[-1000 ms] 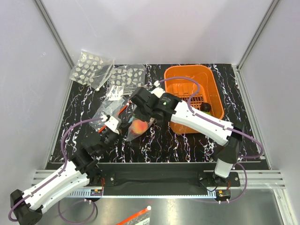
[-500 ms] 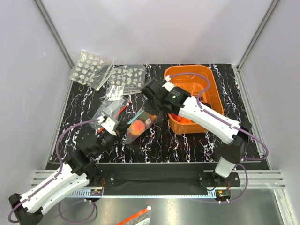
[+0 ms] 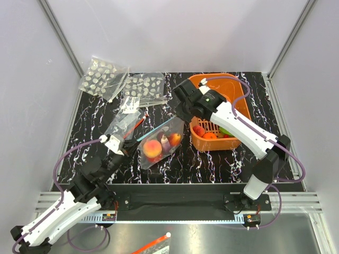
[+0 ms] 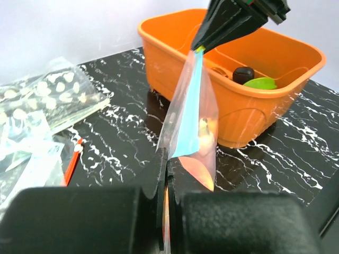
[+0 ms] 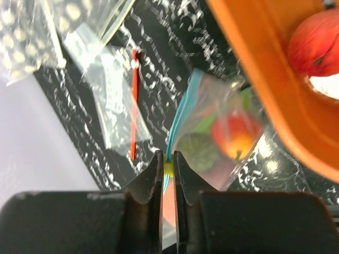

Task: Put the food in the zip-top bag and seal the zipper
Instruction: Zip the zipper food storage bag at the center of the board, then place the zipper food storage bag at the center of the board.

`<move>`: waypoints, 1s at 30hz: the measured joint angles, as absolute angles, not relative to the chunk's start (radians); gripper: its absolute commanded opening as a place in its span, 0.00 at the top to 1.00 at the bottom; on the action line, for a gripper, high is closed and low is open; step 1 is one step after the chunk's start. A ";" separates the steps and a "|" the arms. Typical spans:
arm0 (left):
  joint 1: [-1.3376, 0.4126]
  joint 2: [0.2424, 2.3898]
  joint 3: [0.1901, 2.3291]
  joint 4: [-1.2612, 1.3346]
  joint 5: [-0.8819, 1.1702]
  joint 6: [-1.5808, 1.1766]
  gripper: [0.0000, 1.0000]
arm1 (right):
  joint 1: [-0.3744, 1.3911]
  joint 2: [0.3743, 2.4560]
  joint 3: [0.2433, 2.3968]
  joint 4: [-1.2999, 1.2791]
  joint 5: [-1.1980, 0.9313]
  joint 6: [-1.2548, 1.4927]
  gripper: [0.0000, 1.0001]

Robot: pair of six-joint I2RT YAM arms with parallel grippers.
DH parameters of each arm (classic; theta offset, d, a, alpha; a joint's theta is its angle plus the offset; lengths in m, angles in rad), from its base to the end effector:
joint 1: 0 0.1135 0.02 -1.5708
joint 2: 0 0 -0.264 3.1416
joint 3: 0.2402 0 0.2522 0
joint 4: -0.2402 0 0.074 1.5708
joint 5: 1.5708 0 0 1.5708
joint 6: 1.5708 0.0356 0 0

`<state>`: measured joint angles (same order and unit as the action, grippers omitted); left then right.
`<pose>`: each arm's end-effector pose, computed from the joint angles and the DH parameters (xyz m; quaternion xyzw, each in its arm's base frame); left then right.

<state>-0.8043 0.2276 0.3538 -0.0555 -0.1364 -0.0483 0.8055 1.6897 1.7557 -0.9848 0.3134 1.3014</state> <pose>0.0779 -0.0739 0.2711 0.2047 0.6505 -0.2595 0.6838 0.2554 0.2500 0.3659 0.2781 0.8948 0.2018 0.2849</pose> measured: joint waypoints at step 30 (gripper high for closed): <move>-0.810 0.398 0.393 0.002 -0.233 -0.080 1.00 | 0.665 1.640 1.689 -0.900 0.369 1.174 0.86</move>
